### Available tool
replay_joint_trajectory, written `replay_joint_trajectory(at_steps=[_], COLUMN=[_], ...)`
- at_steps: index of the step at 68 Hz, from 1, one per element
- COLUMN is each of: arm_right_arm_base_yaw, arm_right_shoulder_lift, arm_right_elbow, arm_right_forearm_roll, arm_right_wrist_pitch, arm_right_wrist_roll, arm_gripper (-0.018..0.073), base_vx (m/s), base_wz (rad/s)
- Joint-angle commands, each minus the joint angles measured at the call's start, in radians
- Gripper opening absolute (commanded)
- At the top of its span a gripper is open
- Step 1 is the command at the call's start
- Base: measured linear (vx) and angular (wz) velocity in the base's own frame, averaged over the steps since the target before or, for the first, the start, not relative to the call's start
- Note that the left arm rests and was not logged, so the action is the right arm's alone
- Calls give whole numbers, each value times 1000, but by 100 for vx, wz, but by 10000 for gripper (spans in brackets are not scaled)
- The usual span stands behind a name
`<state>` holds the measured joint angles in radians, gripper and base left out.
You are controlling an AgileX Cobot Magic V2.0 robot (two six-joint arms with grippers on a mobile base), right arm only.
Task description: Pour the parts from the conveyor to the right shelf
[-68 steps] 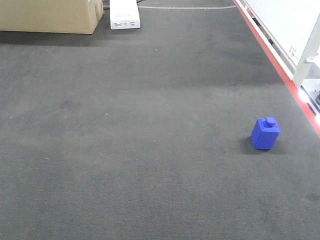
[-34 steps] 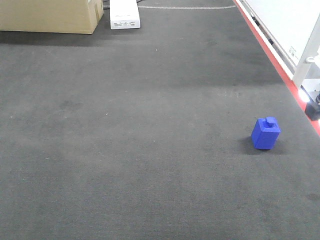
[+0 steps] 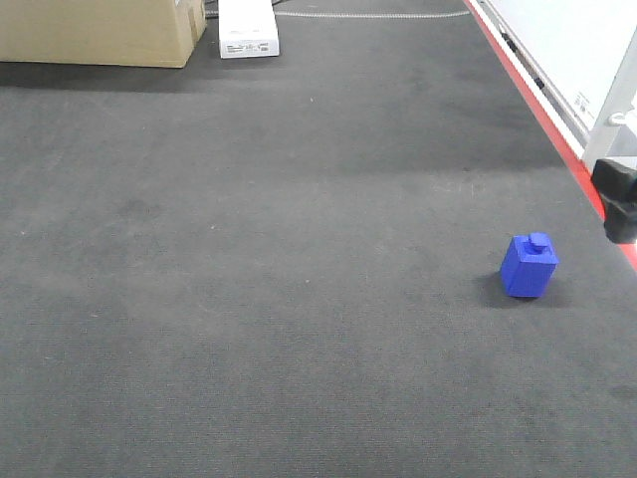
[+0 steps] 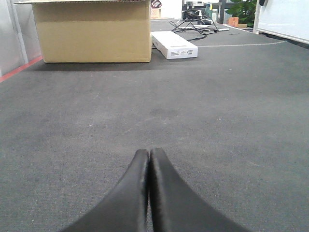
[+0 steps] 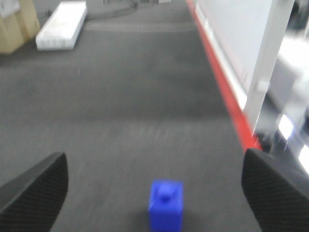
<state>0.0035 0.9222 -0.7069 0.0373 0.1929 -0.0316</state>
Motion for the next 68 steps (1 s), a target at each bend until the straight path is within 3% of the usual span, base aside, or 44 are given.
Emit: replay_joint_trajectory(at_steps=[1, 30, 43, 53, 68], arm_right_arm_base_yaw=[-6, -6, -6, -6, -6], arm_right_shoulder_lift=[44, 497, 738, 892, 1042], arm_right_elbow=[-110, -637, -891, -1043, -1163], arm_right_forearm_roll=[29, 11, -59, -88, -85], arm_right_wrist_pitch=[109, 674, 916, 1038, 1085], arm_right_wrist_roll=[23, 47, 47, 32, 22], arm_gripper=[666, 640, 636, 633, 633], base_vx=[0, 0, 0, 0, 0], base_wz=[0, 0, 0, 0, 0])
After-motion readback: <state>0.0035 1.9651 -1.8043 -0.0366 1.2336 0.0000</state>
